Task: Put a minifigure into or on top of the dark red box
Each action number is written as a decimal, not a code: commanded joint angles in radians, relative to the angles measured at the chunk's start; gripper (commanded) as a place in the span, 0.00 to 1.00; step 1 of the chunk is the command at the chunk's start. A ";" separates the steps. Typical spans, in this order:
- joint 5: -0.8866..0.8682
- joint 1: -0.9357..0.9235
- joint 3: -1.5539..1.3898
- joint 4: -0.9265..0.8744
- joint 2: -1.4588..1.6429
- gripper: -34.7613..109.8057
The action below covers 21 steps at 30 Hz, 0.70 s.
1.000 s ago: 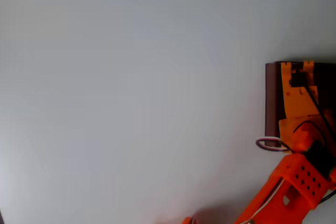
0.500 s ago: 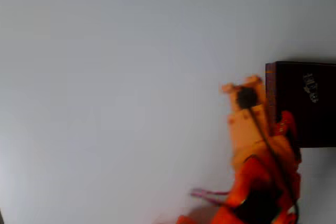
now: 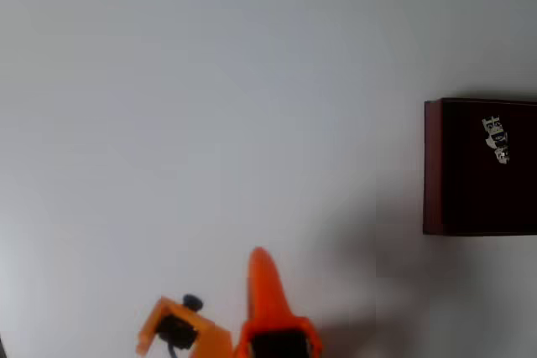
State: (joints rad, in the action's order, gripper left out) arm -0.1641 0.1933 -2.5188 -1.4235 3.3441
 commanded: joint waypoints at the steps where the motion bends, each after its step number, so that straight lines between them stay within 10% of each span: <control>1: 0.023 0.156 0.011 -0.100 0.008 0.24; 21: 0.126 0.561 -0.460 0.049 0.067 0.24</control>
State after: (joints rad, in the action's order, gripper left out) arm -0.0445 0.7240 -2.9637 -1.3821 3.3962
